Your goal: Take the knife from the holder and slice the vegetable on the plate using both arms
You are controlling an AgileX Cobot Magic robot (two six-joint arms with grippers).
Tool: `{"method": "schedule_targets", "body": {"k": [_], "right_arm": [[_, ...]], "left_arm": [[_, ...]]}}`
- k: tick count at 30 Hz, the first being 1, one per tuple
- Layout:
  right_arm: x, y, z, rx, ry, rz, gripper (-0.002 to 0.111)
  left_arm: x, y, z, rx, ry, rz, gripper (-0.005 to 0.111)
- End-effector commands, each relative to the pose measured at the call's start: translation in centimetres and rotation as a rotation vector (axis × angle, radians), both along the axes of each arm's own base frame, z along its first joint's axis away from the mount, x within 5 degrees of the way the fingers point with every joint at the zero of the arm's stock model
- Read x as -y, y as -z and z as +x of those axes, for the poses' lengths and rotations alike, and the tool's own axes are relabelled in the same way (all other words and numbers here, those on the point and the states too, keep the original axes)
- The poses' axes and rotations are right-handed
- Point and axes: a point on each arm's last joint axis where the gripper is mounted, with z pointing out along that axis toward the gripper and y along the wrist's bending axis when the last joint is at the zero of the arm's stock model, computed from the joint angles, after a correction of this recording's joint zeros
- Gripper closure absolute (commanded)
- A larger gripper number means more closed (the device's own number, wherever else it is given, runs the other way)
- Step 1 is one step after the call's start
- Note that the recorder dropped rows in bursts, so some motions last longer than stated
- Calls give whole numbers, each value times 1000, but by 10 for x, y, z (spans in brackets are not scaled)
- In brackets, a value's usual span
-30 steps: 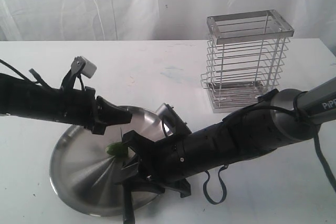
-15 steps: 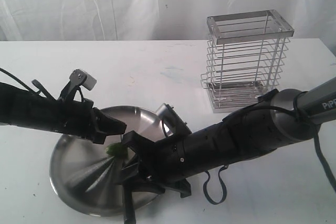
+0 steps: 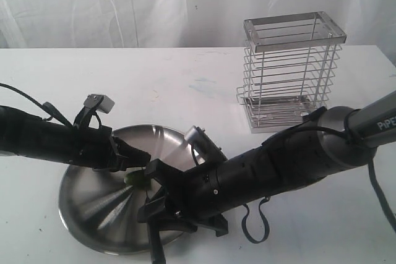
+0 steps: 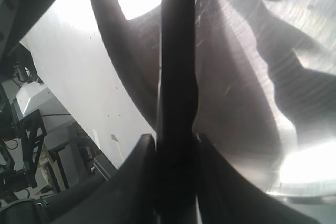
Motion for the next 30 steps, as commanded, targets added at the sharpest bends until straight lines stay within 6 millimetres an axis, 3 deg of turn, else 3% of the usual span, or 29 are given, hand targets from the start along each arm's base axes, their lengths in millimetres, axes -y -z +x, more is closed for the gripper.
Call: {"method": "schedule_targets", "body": {"k": [1, 12, 22, 30], "right_arm": [[-1, 2, 1, 8, -1, 9, 108], [-3, 13, -7, -19, -74, -6, 108], [2, 30, -30, -79, -97, -97, 108], [3, 30, -35, -107, -116, -70, 108]], "left_arm": [[-3, 14, -6, -33, 37, 86, 107], [-3, 15, -6, -32, 31, 101, 107], [-4, 15, -6, -32, 31, 103, 107], [-4, 15, -6, -32, 31, 103, 107]]}}
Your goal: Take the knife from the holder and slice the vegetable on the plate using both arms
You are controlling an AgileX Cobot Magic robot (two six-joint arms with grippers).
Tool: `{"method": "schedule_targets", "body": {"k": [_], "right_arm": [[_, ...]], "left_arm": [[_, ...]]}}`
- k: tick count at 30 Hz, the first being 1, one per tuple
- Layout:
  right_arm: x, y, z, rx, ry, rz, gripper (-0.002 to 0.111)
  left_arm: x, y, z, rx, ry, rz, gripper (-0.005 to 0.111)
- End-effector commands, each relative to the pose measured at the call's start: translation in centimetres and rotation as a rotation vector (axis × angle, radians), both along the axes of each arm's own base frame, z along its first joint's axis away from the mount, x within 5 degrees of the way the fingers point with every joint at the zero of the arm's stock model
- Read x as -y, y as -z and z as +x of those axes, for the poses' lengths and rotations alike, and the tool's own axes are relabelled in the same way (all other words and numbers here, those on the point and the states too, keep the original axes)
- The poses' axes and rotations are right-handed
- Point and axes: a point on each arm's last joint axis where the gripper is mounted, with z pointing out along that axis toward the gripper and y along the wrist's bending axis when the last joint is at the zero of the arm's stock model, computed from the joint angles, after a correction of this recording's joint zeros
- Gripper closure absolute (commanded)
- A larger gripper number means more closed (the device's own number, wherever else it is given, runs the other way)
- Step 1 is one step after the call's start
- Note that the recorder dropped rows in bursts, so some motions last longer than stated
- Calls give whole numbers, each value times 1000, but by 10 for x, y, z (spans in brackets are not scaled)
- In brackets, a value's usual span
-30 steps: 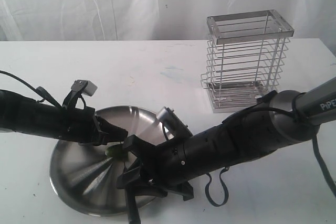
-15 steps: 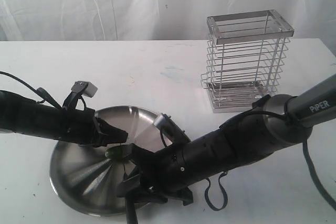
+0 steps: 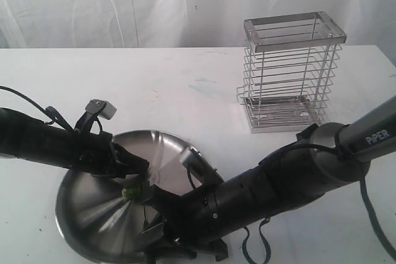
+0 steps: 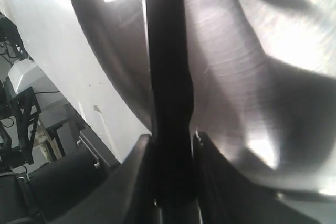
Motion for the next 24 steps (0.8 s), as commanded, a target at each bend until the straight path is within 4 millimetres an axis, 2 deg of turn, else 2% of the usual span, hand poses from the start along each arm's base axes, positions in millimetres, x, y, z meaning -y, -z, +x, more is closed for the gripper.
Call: {"method": "schedule_targets", "body": {"k": [1, 7, 12, 19, 24], "right_arm": [[4, 7, -10, -42, -41, -30, 108], [2, 3, -13, -130, -23, 2, 108], [3, 4, -12, -154, 8, -21, 108], [3, 4, -12, -158, 11, -21, 108], [2, 3, -12, -160, 9, -14, 108]], "left_arm": [[-2, 11, -5, -29, 19, 60, 107], [-2, 10, -4, -33, -6, 47, 107], [1, 2, 6, -1, -24, 1, 107], [8, -24, 8, 60, 42, -110, 107], [11, -48, -8, -8, 150, -134, 107]]}}
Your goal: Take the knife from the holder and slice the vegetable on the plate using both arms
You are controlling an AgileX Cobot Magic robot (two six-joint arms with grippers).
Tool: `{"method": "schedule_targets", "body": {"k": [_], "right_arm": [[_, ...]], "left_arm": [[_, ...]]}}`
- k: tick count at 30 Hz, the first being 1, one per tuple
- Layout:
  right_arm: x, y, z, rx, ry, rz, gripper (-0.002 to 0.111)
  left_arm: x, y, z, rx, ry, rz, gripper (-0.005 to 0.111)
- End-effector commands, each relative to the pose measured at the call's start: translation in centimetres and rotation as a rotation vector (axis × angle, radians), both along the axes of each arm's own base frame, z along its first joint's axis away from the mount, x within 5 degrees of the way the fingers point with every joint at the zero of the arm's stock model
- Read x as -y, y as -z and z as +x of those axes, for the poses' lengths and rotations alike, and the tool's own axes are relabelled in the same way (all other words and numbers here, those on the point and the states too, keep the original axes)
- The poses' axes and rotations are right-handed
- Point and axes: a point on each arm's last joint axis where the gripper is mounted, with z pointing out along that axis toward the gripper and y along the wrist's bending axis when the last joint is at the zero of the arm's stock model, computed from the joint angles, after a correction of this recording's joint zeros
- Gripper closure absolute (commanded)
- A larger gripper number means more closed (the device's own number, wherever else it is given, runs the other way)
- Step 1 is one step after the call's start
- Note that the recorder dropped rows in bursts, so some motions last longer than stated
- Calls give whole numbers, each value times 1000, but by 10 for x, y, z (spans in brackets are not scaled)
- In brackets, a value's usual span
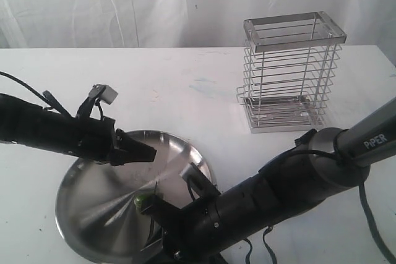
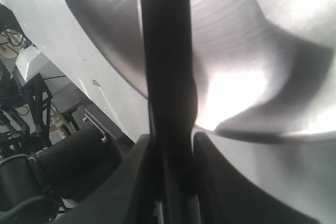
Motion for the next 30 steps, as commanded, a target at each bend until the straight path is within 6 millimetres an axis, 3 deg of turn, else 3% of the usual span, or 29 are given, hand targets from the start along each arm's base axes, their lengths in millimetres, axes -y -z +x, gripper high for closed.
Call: {"method": "schedule_targets", "body": {"k": [1, 6, 12, 19, 23, 30], "right_arm": [[2, 3, -2, -24, 8, -23, 108], [2, 3, -2, -29, 12, -25, 108], [1, 0, -2, -55, 16, -6, 108], [-12, -13, 19, -57, 84, 10, 108], [-5, -10, 31, -84, 126, 5, 108], [-3, -11, 32, -94, 113, 25, 108]], "left_arm": [[3, -20, -11, -64, 62, -36, 107], [2, -30, -20, -171, 68, -23, 107], [1, -32, -23, -162, 91, 6, 107], [0, -31, -20, -154, 48, 6, 107], [0, -32, -20, -154, 47, 4, 107], [1, -33, -19, -152, 36, -10, 107]]}}
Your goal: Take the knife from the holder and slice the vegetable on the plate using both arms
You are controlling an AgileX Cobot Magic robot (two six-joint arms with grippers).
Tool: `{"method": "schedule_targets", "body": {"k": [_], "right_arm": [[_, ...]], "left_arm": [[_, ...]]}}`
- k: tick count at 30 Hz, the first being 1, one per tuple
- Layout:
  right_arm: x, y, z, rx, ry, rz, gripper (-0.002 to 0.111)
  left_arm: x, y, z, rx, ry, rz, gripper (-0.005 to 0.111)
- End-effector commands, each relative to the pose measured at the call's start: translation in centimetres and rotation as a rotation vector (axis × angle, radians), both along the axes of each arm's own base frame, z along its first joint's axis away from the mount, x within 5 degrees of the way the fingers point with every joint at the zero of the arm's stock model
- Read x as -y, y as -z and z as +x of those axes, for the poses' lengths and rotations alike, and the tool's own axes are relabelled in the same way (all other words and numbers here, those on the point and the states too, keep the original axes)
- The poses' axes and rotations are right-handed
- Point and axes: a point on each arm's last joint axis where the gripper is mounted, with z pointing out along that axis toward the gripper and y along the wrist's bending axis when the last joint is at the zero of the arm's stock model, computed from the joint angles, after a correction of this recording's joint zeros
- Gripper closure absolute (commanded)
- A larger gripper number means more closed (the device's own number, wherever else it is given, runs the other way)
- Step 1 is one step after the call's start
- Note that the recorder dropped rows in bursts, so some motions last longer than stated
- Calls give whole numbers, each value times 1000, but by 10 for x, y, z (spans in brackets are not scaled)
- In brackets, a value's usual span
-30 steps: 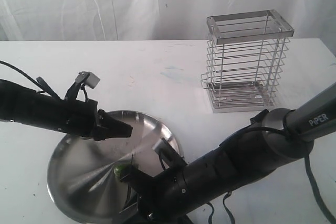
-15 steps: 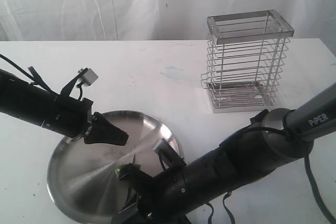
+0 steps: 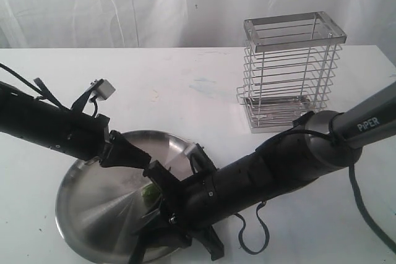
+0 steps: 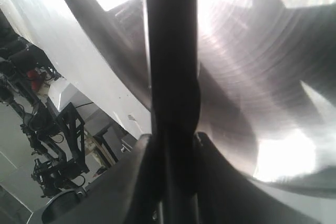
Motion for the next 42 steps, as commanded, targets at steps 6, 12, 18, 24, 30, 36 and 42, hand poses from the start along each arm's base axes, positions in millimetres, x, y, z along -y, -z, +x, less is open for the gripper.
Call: {"method": "schedule_targets", "body": {"k": [6, 12, 18, 24, 30, 36, 42], "right_arm": [[1, -12, 1, 42, -29, 37, 108], [1, -15, 1, 49, -29, 42, 108], [2, -14, -1, 47, -34, 37, 108], [-6, -14, -9, 45, -70, 40, 108], [-18, -10, -20, 67, -74, 0, 108], [-19, -11, -18, 62, -53, 5, 108], [-19, -12, -23, 52, -82, 30, 108]], "left_arm": [[6, -14, -1, 20, 7, -130, 107], [13, -20, -7, 13, 77, -213, 107], [26, 2, -9, -62, 100, -150, 107], [27, 3, -7, -48, 91, -177, 107], [27, 1, -9, -45, 114, -197, 107], [28, 0, -9, -35, 127, -205, 107], [28, 0, -9, -32, 129, -205, 107]]}}
